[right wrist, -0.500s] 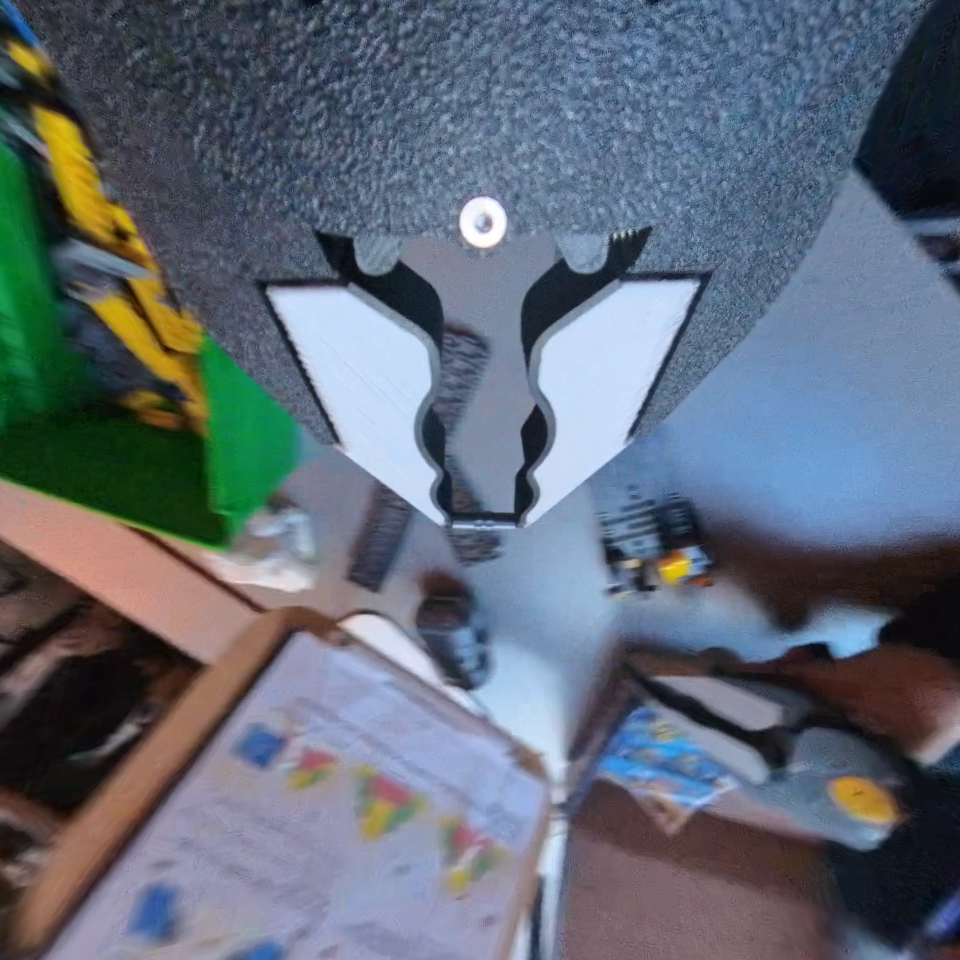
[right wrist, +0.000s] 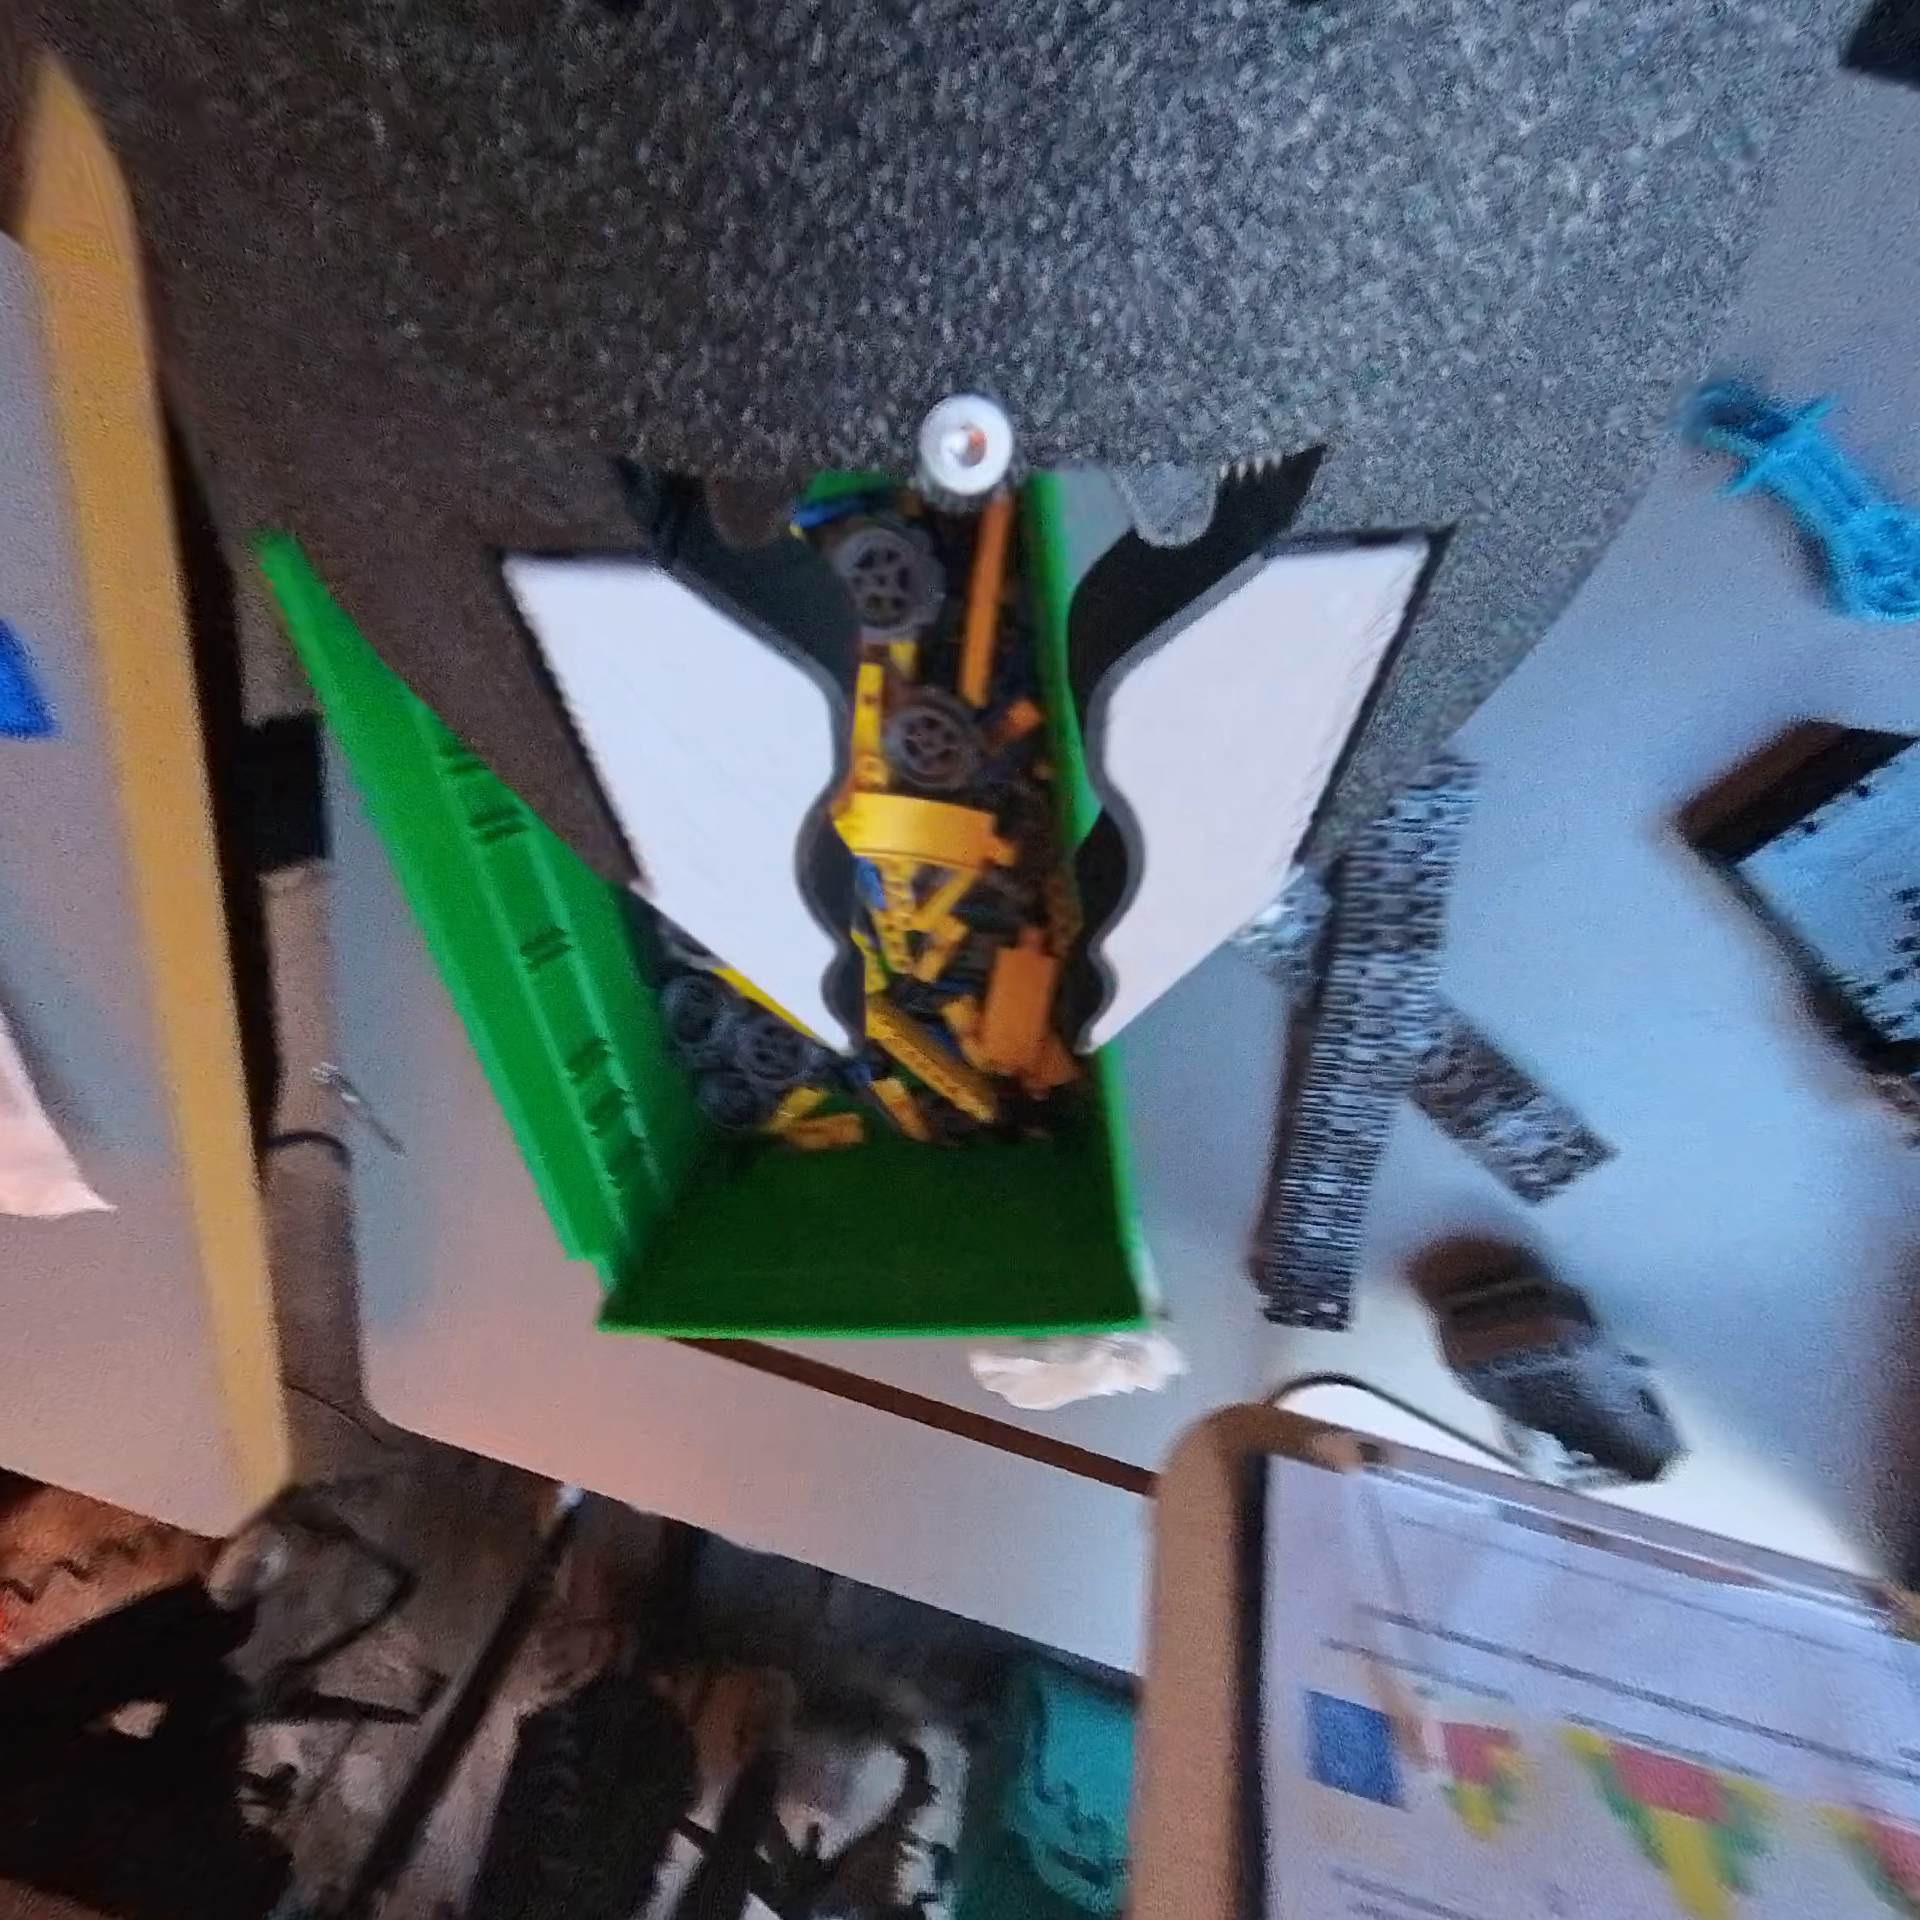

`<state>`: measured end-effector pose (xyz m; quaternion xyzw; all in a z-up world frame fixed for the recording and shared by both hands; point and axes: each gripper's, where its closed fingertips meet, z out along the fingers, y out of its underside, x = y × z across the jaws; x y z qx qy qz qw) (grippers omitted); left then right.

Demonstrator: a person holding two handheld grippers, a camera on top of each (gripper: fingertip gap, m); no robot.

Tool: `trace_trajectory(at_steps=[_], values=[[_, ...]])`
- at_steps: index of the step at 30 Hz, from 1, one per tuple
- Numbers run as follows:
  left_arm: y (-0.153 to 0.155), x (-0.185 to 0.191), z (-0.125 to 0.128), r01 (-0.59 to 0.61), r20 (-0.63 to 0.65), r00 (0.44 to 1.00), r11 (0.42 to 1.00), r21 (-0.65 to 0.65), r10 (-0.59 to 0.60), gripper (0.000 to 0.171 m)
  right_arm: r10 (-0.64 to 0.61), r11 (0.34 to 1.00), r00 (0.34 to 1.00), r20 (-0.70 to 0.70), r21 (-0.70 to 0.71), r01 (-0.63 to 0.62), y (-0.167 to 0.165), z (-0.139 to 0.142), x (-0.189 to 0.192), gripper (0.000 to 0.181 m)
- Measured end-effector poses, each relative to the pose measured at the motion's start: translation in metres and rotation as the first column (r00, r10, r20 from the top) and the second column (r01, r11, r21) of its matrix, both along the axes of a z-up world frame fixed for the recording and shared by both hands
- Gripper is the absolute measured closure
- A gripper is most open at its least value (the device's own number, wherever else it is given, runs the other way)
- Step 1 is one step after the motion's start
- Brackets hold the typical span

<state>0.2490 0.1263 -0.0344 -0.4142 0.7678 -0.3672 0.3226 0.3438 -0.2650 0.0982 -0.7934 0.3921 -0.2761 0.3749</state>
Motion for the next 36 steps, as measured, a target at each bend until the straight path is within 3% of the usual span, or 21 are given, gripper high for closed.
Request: trace_trajectory(at_steps=[3,6,9,11,15,18,22,25,27,29,32,34,36], values=[[-0.001,0.000,0.000,0.007,-0.001,1.000,1.000,0.004,-0.007,0.160,0.208,0.975,0.977,-0.040,0.086,-0.204,0.062,-0.015,-0.047,0.145],[-0.005,-0.004,0.000,0.044,-0.012,0.999,0.999,0.010,-0.044,0.159,0.472,0.879,0.864,-0.176,0.167,-0.446,0.132,-0.055,-0.115,0.142],[-0.017,-0.018,0.006,0.179,-0.039,0.983,0.983,-0.029,-0.180,0.156,0.629,0.777,0.723,-0.285,0.207,-0.594,0.182,-0.094,-0.173,0.145],[-0.030,-0.031,0.021,0.305,0.010,0.952,0.951,-0.058,-0.305,0.158,0.652,0.745,0.679,-0.338,0.121,-0.656,0.197,-0.120,-0.191,0.145],[-0.054,-0.064,0.024,0.532,-0.003,0.845,0.842,-0.091,-0.534,0.156,0.626,0.708,0.667,-0.404,-0.063,-0.703,0.206,-0.154,-0.192,0.146],[-0.064,-0.075,0.017,0.582,-0.042,0.805,0.802,-0.137,-0.592,0.153,0.605,0.698,0.688,-0.401,-0.150,-0.700,0.206,-0.160,-0.179,0.148],[-0.068,-0.075,0.005,0.564,-0.115,0.795,0.796,-0.221,-0.595,0.146,0.596,0.683,0.700,-0.393,-0.210,-0.700,0.205,-0.162,-0.164,0.148],[-0.072,-0.080,-0.009,0.581,-0.169,0.769,0.784,-0.216,-0.616,0.144,0.567,0.698,0.745,-0.351,-0.277,-0.661,0.202,-0.162,-0.138,0.152],[-0.078,-0.092,-0.009,0.625,-0.182,0.726,0.746,-0.230,-0.663,0.154,0.556,0.731,0.764,-0.328,-0.245,-0.637,0.209,-0.163,-0.122,0.158],[-0.088,-0.113,-0.011,0.692,-0.213,0.641,0.675,-0.255,-0.737,0.171,0.578,0.755,0.750,-0.321,-0.139,-0.641,0.224,-0.165,-0.115,0.160],[-0.102,-0.136,-0.021,0.765,-0.260,0.539,0.595,-0.248,-0.801,0.157,0.564,0.806,0.758,-0.327,0.018,-0.592,0.240,-0.163,-0.103,0.158],[-0.108,-0.144,-0.017,0.795,-0.235,0.508,0.556,-0.243,-0.829,0.149,0.572,0.816,0.771,-0.280,0.106,-0.568,0.247,-0.149,-0.101,0.159],[-0.109,-0.149,-0.006,0.808,-0.190,0.490,0.525,-0.269,-0.851,0.152,0.612,0.790,0.757,-0.227,0.211,-0.575,0.253,-0.130,-0.109,0.165]])
